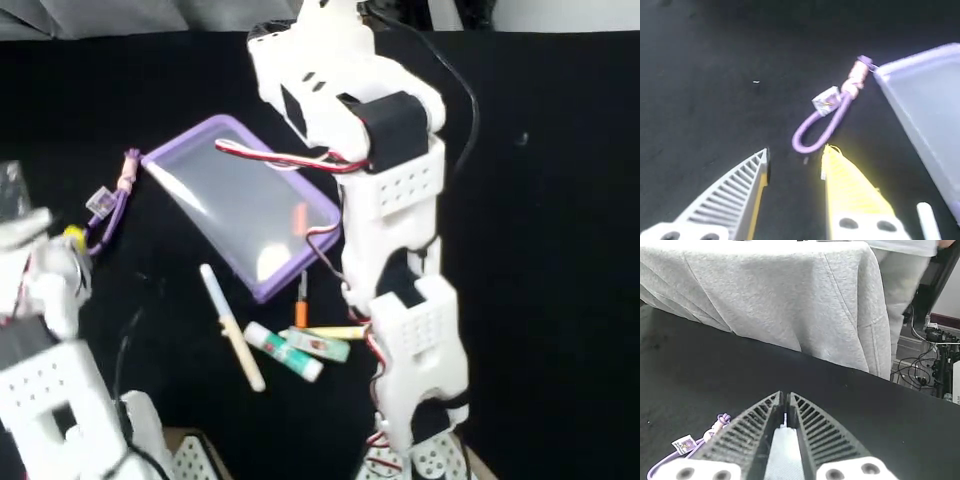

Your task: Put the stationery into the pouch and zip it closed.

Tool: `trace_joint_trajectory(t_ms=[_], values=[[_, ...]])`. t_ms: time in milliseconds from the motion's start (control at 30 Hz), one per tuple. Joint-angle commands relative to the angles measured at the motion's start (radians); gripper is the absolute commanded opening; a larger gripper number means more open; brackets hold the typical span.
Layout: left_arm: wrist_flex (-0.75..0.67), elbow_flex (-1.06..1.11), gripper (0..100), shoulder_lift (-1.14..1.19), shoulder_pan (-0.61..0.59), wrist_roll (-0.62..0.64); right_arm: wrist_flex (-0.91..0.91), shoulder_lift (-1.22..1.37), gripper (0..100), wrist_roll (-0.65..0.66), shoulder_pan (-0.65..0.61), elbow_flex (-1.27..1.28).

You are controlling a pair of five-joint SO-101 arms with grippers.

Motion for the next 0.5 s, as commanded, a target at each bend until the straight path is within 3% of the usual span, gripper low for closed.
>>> trace_joint_trajectory(t_ms=[0, 467], values=[[-0.014, -0.199, 18, 0.238, 0.082, 0.009, 0.0, -0.056, 1.6, 0.005, 0.014, -0.002], [-0.014, -0.711, 18, 0.997, 0.128, -0.06, -0.003, -0.059, 1.6, 0.005, 0.014, -0.004]])
